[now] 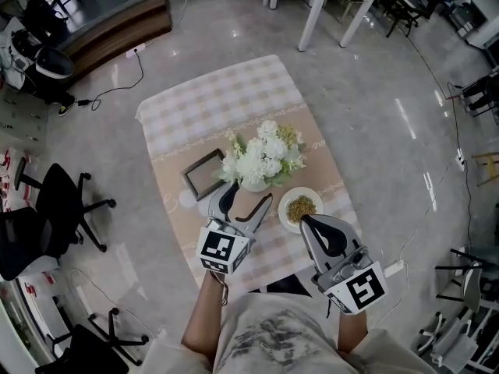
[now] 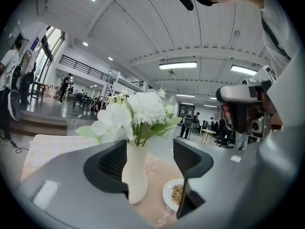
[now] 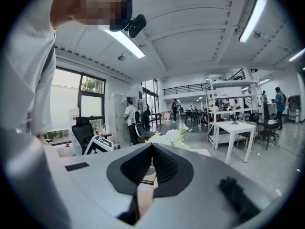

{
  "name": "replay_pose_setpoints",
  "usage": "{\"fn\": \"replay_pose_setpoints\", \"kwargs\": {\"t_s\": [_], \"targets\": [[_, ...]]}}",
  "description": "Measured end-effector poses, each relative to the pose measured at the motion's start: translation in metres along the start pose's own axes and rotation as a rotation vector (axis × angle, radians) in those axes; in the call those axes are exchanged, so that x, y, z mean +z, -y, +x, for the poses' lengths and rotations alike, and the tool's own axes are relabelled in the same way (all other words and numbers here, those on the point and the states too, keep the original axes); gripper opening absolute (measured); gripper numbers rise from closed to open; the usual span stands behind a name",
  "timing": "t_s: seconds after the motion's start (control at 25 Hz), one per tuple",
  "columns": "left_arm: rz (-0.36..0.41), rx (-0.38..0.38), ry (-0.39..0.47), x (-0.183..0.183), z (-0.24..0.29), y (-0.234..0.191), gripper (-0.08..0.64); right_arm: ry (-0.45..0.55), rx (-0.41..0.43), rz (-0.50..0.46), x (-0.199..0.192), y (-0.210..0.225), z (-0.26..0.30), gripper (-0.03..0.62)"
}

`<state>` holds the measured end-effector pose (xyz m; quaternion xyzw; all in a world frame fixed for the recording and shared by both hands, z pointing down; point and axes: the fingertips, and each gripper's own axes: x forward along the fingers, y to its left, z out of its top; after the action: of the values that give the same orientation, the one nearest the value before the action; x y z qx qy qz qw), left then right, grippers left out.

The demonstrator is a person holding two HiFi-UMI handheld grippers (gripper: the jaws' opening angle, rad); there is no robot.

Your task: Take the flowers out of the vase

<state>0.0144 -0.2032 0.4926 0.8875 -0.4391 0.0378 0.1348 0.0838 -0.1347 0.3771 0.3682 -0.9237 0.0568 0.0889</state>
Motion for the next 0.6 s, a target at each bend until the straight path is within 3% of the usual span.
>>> {"fn": "replay_pose_setpoints", "kwargs": {"t_s": [0.6], "targets": [[0.023, 0.07, 0.027, -0.005, 0.022, -0.008, 0.476, -0.02, -0.004, 0.007, -0.007, 0.0, 0.0, 0.017]]}}
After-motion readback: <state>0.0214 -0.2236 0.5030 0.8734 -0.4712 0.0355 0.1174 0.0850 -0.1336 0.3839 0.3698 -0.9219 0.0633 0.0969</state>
